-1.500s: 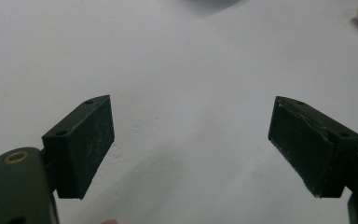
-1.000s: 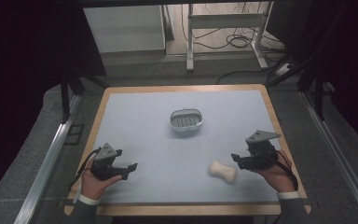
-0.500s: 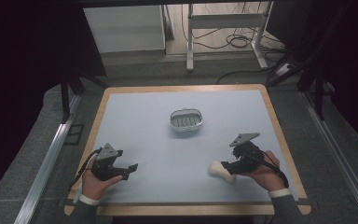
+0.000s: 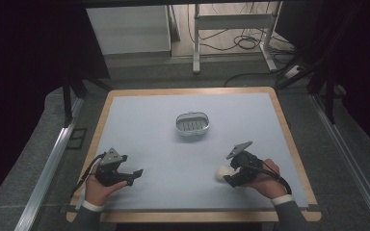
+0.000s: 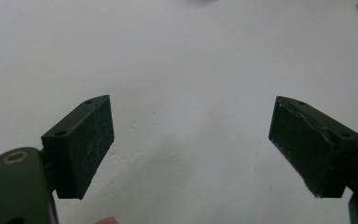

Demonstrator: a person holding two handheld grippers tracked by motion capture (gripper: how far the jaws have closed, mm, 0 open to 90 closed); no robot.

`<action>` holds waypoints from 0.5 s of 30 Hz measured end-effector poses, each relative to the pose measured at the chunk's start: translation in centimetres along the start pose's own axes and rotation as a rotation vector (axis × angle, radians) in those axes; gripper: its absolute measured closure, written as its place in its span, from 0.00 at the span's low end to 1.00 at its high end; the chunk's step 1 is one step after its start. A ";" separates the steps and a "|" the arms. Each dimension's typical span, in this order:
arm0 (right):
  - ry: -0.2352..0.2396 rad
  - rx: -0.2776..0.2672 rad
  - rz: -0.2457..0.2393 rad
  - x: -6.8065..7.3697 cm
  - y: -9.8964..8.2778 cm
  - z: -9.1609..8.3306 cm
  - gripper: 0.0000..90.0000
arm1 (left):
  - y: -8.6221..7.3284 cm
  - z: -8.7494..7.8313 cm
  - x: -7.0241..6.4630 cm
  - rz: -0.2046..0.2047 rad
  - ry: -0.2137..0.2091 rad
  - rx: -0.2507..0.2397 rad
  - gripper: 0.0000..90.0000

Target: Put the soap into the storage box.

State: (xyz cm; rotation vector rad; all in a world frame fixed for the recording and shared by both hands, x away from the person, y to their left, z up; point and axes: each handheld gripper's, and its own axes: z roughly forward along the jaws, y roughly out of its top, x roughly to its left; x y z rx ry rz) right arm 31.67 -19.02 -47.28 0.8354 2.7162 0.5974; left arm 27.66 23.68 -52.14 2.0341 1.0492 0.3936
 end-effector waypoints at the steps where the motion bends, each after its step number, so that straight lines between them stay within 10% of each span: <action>1: 0.003 0.015 -0.003 0.1 0.0 0.2 0.32 | 0.0 0.0 0.0 0.001 -0.001 0.003 0.16; 15: 0.031 0.137 -0.036 0.5 0.6 2.4 0.36 | 0.0 0.2 0.0 -0.001 -0.002 0.014 0.15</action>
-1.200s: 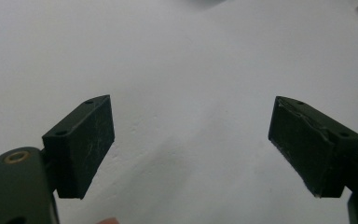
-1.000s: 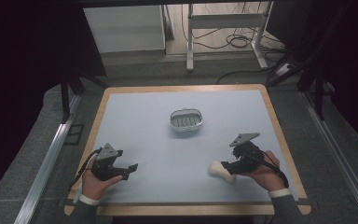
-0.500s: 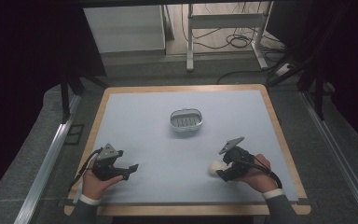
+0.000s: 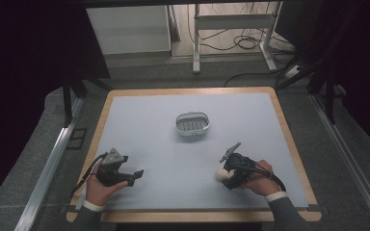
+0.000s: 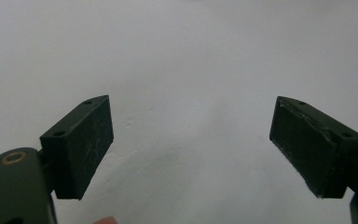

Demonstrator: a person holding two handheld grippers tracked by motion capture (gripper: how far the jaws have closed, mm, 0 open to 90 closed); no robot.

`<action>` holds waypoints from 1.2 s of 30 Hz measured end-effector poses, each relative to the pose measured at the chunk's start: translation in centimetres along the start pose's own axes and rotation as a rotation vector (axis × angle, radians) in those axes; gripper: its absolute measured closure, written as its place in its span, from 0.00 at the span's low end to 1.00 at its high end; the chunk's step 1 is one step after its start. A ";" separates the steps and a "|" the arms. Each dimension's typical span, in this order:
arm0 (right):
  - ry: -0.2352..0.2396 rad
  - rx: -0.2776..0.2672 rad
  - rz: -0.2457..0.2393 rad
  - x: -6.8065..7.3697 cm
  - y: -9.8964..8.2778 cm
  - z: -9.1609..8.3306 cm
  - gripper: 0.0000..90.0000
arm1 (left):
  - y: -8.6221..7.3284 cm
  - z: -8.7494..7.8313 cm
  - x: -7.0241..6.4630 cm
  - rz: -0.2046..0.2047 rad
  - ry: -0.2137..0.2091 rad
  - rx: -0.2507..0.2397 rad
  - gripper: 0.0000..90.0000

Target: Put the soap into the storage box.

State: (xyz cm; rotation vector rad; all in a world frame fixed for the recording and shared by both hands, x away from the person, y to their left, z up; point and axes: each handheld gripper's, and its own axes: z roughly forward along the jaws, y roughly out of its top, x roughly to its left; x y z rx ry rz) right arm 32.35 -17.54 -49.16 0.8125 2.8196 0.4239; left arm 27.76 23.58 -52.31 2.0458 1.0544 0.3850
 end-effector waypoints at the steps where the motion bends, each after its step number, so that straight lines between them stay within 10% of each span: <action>1: -0.002 0.014 -0.004 0.0 0.0 0.2 0.37 | 0.0 0.0 0.0 0.000 0.002 0.000 0.15; 8: 0.007 0.035 -0.020 -0.1 0.1 0.5 0.54 | -0.1 0.1 0.2 -0.007 0.004 0.002 0.15; 36: -0.054 -0.043 0.007 -1.6 1.1 -2.9 0.55 | -0.1 -0.1 0.3 -0.007 0.011 0.002 0.15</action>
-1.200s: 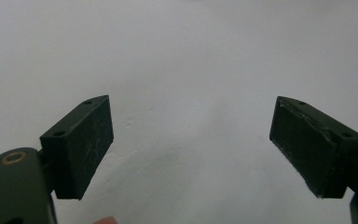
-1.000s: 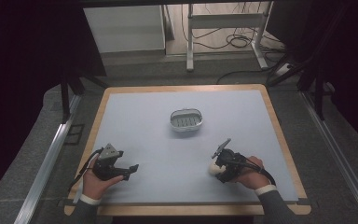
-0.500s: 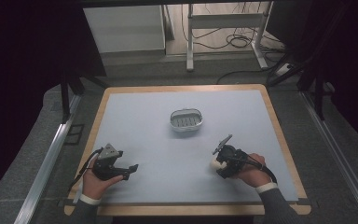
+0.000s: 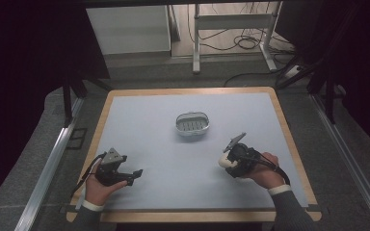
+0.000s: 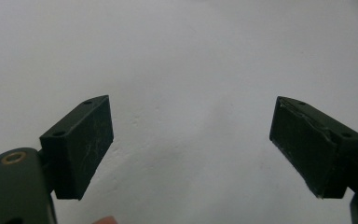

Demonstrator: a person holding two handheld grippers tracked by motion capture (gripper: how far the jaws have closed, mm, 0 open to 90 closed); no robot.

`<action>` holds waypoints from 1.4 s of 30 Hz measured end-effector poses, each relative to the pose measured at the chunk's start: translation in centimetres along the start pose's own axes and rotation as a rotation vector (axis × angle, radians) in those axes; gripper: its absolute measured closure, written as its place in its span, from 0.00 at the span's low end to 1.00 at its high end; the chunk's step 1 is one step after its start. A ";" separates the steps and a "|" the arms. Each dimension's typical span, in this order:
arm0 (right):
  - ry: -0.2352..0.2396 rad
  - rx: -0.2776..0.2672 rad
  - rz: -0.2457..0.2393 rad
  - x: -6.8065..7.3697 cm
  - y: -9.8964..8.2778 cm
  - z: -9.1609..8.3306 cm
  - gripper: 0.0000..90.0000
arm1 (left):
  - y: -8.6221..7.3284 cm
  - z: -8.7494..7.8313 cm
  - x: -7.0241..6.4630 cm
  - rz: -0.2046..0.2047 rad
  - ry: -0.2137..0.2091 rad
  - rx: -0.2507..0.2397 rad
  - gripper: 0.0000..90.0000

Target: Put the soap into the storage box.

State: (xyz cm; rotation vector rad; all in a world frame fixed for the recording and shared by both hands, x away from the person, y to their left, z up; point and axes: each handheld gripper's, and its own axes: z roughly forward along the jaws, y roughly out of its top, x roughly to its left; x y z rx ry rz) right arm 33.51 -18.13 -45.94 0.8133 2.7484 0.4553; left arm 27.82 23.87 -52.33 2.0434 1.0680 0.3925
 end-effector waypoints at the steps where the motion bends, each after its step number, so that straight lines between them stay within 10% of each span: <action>1: 0.002 0.000 0.002 0.0 0.0 -0.1 0.55 | 0.0 0.0 0.0 0.000 0.000 0.000 0.15; 42: -0.003 -0.078 -0.032 -2.9 4.2 -0.3 0.55 | 0.0 0.1 0.0 0.005 0.000 0.005 0.15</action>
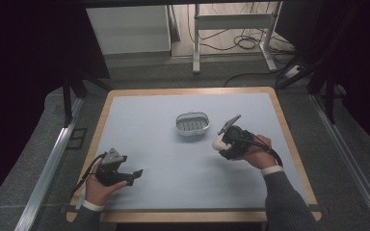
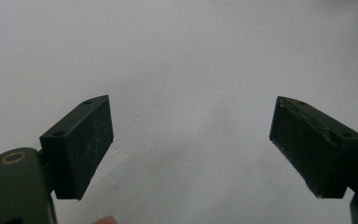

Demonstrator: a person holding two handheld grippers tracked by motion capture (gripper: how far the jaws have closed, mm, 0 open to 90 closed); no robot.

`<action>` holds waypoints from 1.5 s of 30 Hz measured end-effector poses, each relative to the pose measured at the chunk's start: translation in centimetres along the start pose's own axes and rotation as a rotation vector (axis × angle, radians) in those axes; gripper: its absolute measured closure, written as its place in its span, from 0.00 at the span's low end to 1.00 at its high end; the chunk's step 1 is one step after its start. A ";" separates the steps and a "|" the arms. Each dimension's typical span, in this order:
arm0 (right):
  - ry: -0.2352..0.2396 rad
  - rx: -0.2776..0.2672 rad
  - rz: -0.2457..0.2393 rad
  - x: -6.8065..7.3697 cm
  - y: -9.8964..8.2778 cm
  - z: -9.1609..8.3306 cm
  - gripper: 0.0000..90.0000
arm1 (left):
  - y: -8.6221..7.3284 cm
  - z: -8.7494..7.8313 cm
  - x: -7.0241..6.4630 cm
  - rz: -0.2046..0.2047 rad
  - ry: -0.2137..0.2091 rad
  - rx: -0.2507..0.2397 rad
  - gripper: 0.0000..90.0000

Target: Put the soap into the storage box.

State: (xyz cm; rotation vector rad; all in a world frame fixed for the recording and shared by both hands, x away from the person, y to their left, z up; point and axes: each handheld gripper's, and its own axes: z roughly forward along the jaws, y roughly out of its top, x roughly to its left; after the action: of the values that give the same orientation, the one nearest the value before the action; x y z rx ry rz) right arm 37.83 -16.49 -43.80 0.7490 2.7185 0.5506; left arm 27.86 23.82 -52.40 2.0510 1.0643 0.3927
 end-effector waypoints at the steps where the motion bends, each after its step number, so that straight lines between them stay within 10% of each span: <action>1: 0.005 -0.008 0.002 -0.2 0.2 0.0 0.55 | 0.0 0.0 0.0 -0.001 0.000 -0.001 0.15; 45: 0.015 0.008 -0.044 -3.6 5.1 1.8 0.55 | 0.0 -0.1 0.1 -0.002 -0.006 -0.003 0.15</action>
State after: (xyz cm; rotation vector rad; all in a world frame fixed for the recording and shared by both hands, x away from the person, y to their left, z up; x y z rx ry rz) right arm 43.67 -13.89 -42.70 0.6874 2.7457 0.5385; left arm 27.85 23.91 -52.33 2.0474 1.0620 0.3869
